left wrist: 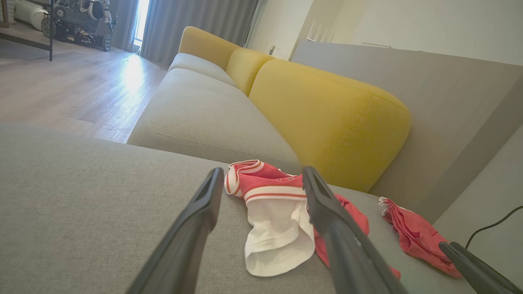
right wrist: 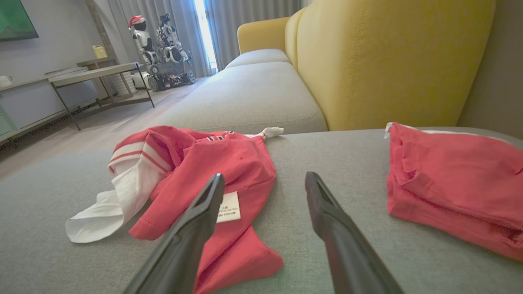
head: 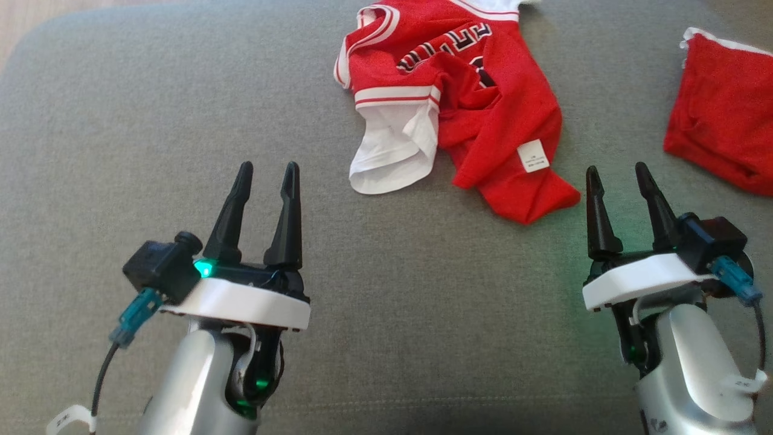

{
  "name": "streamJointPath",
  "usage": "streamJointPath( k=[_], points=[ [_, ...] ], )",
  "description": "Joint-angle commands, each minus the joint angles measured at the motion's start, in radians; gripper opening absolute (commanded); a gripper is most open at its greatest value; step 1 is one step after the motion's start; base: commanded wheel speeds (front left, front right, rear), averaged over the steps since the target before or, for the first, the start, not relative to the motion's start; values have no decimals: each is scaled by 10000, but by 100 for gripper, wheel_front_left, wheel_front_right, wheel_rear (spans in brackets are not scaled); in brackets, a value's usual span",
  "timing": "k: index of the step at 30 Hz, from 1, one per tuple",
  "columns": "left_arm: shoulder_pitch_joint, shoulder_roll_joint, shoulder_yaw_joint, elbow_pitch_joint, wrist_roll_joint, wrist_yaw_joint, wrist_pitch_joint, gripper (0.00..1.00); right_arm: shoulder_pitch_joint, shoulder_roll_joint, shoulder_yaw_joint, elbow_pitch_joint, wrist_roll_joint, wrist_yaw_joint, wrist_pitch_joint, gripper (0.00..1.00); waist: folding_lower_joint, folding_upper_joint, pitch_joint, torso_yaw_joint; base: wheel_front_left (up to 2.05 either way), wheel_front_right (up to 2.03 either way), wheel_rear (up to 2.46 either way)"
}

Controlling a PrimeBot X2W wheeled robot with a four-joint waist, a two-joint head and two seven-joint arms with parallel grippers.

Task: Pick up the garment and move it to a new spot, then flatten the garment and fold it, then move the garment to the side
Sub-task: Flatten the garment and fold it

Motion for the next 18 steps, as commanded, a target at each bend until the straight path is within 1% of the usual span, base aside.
streamJointPath(
  k=[1, 4, 7, 8, 14, 18],
  points=[
    [-268, 97, 271, -314, 67, -62, -49, 100, -155, 107, 248, -324, 91, 63, 113, 100, 0, -1, 85, 109, 0, 0, 0],
    [-291, 97, 245, -306, 66, -65, -49, 100, -244, 116, 285, -187, 283, 63, 295, 100, 0, -1, 190, 247, 0, 0, 0],
    [-318, 97, 227, -291, 62, -73, -49, 100, -429, 118, 754, -87, 443, 63, 389, 100, 0, -1, 304, 385, 0, 0, 0],
    [-318, 97, 227, -291, 62, -73, -49, 100, -429, 118, 754, -87, 443, 63, 389, 100, 0, -1, 304, 385, 0, 0, 0],
    [-440, 97, 86, -276, -21, -59, -49, 100, -768, 120, 1903, 348, 907, 63, 798, 100, 0, -1, 532, 754, 0, 0, 0],
    [-518, 97, -13, -285, -101, -31, -49, 100, -1028, 120, 2046, 812, 1179, 63, 921, 100, 0, -1, 652, 1061, 0, 0, 0]
  ],
)
